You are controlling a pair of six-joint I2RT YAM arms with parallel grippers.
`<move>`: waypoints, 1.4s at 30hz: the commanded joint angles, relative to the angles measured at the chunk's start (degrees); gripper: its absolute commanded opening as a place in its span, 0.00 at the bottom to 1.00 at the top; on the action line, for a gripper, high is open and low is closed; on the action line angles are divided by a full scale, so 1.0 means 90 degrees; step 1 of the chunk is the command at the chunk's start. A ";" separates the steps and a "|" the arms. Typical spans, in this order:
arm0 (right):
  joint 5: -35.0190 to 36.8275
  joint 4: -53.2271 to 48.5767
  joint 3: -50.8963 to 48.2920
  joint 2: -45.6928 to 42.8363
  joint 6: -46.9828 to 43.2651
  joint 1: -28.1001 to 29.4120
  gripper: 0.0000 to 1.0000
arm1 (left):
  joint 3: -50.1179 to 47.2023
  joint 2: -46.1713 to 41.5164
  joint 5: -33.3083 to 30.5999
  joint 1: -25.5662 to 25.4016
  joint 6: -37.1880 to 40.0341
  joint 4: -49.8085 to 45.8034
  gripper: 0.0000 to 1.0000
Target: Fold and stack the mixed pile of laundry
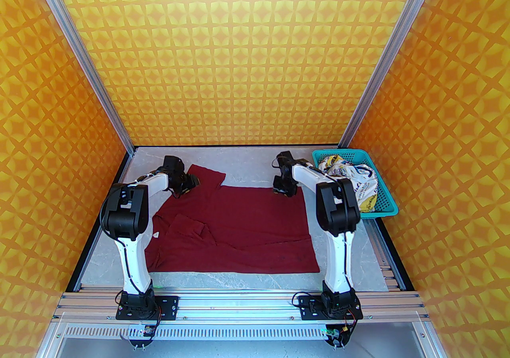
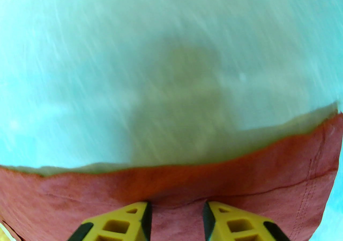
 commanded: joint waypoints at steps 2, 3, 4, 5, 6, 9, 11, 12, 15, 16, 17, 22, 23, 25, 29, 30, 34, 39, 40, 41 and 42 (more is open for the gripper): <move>-0.0153 -0.0208 0.0709 0.0620 -0.0279 0.0020 0.38 | -0.0148 0.0168 -0.0214 0.0209 -0.0408 0.0319 0.45; -0.0117 -0.0291 0.0863 0.0695 -0.0324 0.0021 0.38 | -0.0129 0.0168 -0.0218 0.0235 -0.0380 0.0301 0.45; -0.0078 -0.0298 0.0958 0.0726 -0.0365 0.0020 0.38 | -0.0108 0.0168 -0.0214 0.0260 -0.0357 0.0272 0.45; -0.0060 -0.0320 0.1066 0.0755 -0.0417 0.0017 0.38 | -0.0084 0.0159 -0.0214 0.0274 -0.0349 0.0258 0.45; -0.0065 -0.0421 0.1208 0.0765 -0.0476 0.0011 0.38 | -0.0053 0.0139 -0.0214 0.0291 -0.0326 0.0259 0.46; -0.0047 -0.0596 0.1414 0.0526 -0.0595 0.0010 0.39 | 0.0023 -0.0114 -0.0195 0.0287 -0.0198 0.0244 0.47; 0.0020 -0.0523 0.1337 0.0203 -0.0653 -0.0016 0.40 | 0.0111 -0.0301 -0.0195 0.0292 -0.0040 0.0168 0.49; 0.0040 -0.0520 0.1313 0.0069 -0.0685 -0.0058 0.40 | 0.0230 -0.0339 -0.0203 0.0290 0.0080 0.0070 0.49; 0.0068 -0.0553 0.1281 -0.0149 -0.0752 -0.0262 0.40 | 0.0717 -0.0220 -0.0396 0.0285 0.0582 -0.0421 0.49; 0.0088 -0.0566 0.1270 -0.0169 -0.0767 -0.0344 0.40 | 0.1015 -0.0129 -0.0459 0.0284 0.0761 -0.0596 0.49; 0.0130 -0.0579 0.1273 -0.0146 -0.0768 -0.0426 0.40 | 0.1252 -0.0001 -0.0511 0.0277 0.0927 -0.0789 0.49; 0.0125 -0.0477 0.1248 0.0010 -0.0766 -0.0720 0.38 | 0.2678 0.0850 -0.0947 0.0285 0.1755 -0.1926 0.51; 0.0140 -0.0457 0.1274 0.0058 -0.0777 -0.0740 0.38 | 0.2965 0.1033 -0.1064 0.0282 0.1855 -0.2121 0.52; 0.0170 -0.0486 0.1421 0.0239 -0.0777 -0.0773 0.38 | 0.3575 0.1444 -0.1137 0.0283 0.2075 -0.2550 0.53; 0.0129 -0.0545 0.1717 0.0552 -0.0709 -0.0800 0.38 | 0.4848 0.2321 -0.1346 0.0243 0.2414 -0.3405 0.55; 0.0140 -0.0563 0.1768 0.0604 -0.0692 -0.0800 0.38 | 0.5095 0.2491 -0.1495 0.0225 0.2475 -0.3570 0.56; 0.0248 -0.0555 0.1794 0.0708 -0.0708 -0.0800 0.38 | 0.5554 0.2872 -0.1839 0.0182 0.2636 -0.3805 0.63; 0.0315 -0.0562 0.1757 0.0768 -0.0728 -0.0809 0.38 | 0.6381 0.3354 -0.2083 0.0087 0.2734 -0.4391 0.66; 0.0327 -0.0577 0.1744 0.0767 -0.0736 -0.0810 0.38 | 0.6601 0.3490 -0.2181 0.0031 0.2794 -0.4560 0.66; 0.0335 -0.0577 0.1732 0.0751 -0.0738 -0.0810 0.38 | 0.6808 0.3610 -0.2234 -0.0012 0.2839 -0.4731 0.67; 0.0340 -0.0577 0.1725 0.0744 -0.0742 -0.0810 0.38 | 0.7032 0.3745 -0.2336 -0.0063 0.2870 -0.4948 0.67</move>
